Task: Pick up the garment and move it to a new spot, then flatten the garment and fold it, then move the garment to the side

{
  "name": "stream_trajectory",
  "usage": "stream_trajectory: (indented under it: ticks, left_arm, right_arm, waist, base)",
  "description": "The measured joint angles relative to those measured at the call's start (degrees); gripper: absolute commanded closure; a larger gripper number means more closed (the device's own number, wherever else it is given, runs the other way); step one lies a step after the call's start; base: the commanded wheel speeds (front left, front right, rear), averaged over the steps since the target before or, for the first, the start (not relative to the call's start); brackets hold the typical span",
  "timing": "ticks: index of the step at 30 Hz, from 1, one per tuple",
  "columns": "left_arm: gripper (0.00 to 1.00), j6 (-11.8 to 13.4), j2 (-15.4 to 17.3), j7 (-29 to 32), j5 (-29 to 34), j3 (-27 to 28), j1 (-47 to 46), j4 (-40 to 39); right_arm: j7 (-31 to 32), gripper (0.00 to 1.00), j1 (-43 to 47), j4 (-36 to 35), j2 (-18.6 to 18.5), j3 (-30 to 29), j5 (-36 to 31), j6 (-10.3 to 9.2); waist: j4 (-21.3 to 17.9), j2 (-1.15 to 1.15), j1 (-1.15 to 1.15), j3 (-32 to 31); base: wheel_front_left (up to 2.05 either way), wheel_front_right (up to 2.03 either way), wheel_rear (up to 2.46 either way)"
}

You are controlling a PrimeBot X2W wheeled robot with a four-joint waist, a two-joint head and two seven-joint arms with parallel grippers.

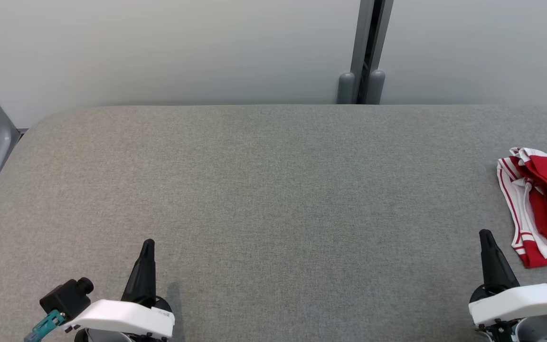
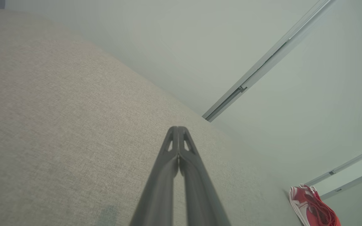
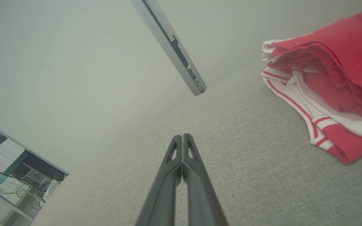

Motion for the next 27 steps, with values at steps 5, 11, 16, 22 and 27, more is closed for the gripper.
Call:
stream_trajectory:
  ticks: [5,11,16,22,27]
  left_arm:
    - [1.0,-0.2,0.0,0.8,-3.8,0.1,-0.1,0.0]
    - [1.0,-0.4,0.1,1.5,-7.3,0.3,-1.0,0.0]
    - [1.0,-0.7,0.1,2.1,-10.6,0.4,-1.2,0.0]
    - [1.0,-0.8,0.1,3.1,-14.5,0.5,-1.5,-0.1]
    - [1.0,-1.1,0.1,3.8,-17.4,0.6,-2.2,-0.2]
  right_arm:
    - [1.2,1.0,0.4,-0.5,0.0,-1.0,4.3,0.0]
    - [2.4,1.0,0.6,-1.1,0.0,-1.9,8.4,0.0]
    - [3.6,1.0,0.8,-1.5,-0.1,-2.8,12.2,0.0]
    - [4.8,1.0,0.9,-1.9,-0.1,-3.8,16.6,0.0]
    - [5.9,1.0,1.0,-2.3,-0.1,-4.7,20.0,0.0]
  waist:
    - [-0.3,0.0,0.0,-0.1]
    - [-0.6,0.0,0.0,-0.1]
    - [-0.9,0.0,0.0,-0.2]
    - [-1.3,0.0,0.0,-0.3]
    - [-1.6,0.0,0.0,-0.4]
  base:
    - [0.0,0.0,0.0]
    - [0.0,0.0,0.0]
    - [0.0,0.0,0.0]
    - [0.0,0.0,0.0]
    - [0.0,0.0,0.0]
